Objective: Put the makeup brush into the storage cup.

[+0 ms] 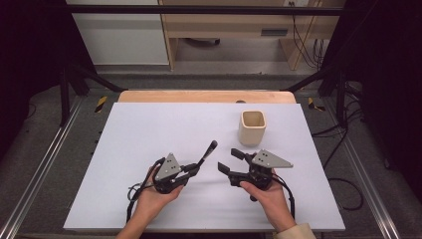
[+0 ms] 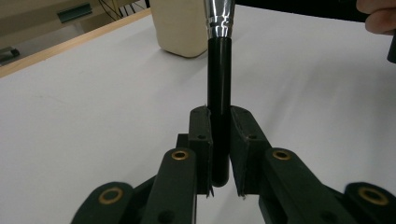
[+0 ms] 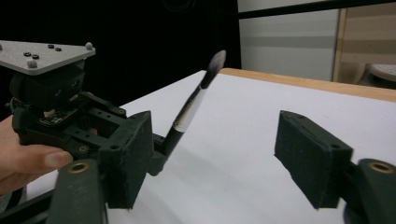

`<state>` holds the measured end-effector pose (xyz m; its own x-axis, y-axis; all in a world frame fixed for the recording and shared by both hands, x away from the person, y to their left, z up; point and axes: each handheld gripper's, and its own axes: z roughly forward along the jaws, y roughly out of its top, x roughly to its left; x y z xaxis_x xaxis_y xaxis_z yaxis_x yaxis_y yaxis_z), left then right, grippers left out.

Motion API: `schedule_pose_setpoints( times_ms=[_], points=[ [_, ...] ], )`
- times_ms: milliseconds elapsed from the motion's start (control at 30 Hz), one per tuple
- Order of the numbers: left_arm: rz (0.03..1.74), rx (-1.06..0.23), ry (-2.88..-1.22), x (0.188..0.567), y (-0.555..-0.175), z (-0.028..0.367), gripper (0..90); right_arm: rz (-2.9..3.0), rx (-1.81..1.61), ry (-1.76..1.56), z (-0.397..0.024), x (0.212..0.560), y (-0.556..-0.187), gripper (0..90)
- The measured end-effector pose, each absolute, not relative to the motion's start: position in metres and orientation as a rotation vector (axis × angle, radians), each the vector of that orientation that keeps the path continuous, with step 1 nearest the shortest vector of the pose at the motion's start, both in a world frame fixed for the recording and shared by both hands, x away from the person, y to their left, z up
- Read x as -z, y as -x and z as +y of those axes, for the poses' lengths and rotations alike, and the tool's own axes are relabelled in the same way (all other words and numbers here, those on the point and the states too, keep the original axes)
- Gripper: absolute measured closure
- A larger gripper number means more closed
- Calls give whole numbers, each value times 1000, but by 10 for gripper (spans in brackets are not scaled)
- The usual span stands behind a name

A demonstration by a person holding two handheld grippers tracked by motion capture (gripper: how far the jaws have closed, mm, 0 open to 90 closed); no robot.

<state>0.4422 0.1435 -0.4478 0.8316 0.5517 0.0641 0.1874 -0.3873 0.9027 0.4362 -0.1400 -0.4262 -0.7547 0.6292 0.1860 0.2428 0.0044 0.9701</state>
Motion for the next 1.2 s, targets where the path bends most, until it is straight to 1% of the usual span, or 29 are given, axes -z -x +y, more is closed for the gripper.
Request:
schedule_pose_setpoints(
  times_ms=[67, 100, 167, 233, 267, 367, 400, 433, 500, 533, 600, 633, 667, 833, 933, 967, 1000, 1033, 1067, 1100, 1167, 1200],
  points=[
    [545, -432, -1965, 448, -441, 142, 792, 1991, -1808, -897, -139, 427, -436, 319],
    [541, -430, -1959, 449, -441, 141, 792, 2006, -1806, -892, -136, 429, -436, 352],
    [540, -428, -1955, 448, -441, 140, 792, 2007, -1806, -898, -134, 430, -436, 359],
    [537, -421, -1943, 448, -439, 138, 792, 2030, -1814, -907, -131, 433, -436, 409],
    [537, -421, -1943, 448, -439, 138, 792, 2030, -1814, -907, -131, 433, -436, 409],
    [519, -409, -1945, 448, -437, 132, 792, 2057, -1826, -908, -125, 437, -437, 455],
    [519, -409, -1945, 448, -437, 132, 791, 2057, -1826, -908, -125, 437, -437, 455],
    [509, -404, -1945, 448, -434, 129, 792, 2077, -1822, -902, -122, 439, -436, 482],
    [503, -402, -1950, 448, -433, 127, 792, 2094, -1817, -902, -120, 441, -436, 491],
    [495, -396, -1941, 448, -431, 125, 792, 2096, -1819, -907, -119, 442, -436, 519],
    [493, -394, -1941, 448, -431, 125, 792, 2096, -1824, -915, -118, 442, -437, 528],
    [490, -388, -1940, 447, -430, 123, 791, 2096, -1834, -915, -118, 443, -437, 552],
    [490, -388, -1940, 447, -430, 123, 792, 2096, -1834, -915, -118, 443, -437, 552],
    [476, -379, -1947, 448, -429, 121, 791, 2101, -1867, -909, -116, 444, -437, 614],
    [473, -374, -1950, 448, -428, 121, 791, 2101, -1874, -900, -116, 445, -437, 632],
    [473, -372, -1944, 449, -428, 120, 791, 2101, -1874, -906, -117, 445, -437, 666],
    [473, -372, -1944, 449, -428, 120, 792, 2101, -1874, -906, -117, 445, -437, 666],
    [466, -369, -1948, 449, -428, 119, 792, 2100, -1879, -901, -117, 445, -437, 698],
    [463, -374, -1943, 449, -427, 119, 792, 2094, -1909, -896, -119, 445, -437, 766],
    [458, -384, -1942, 449, -427, 118, 792, 2094, -1909, -896, -119, 445, -437, 766],
    [464, -390, -1937, 449, -427, 116, 782, 2099, -1935, -872, -119, 444, -436, 787],
    [473, -385, -1934, 449, -427, 116, 713, 2092, -1930, -867, -120, 443, -436, 789]
  ],
)
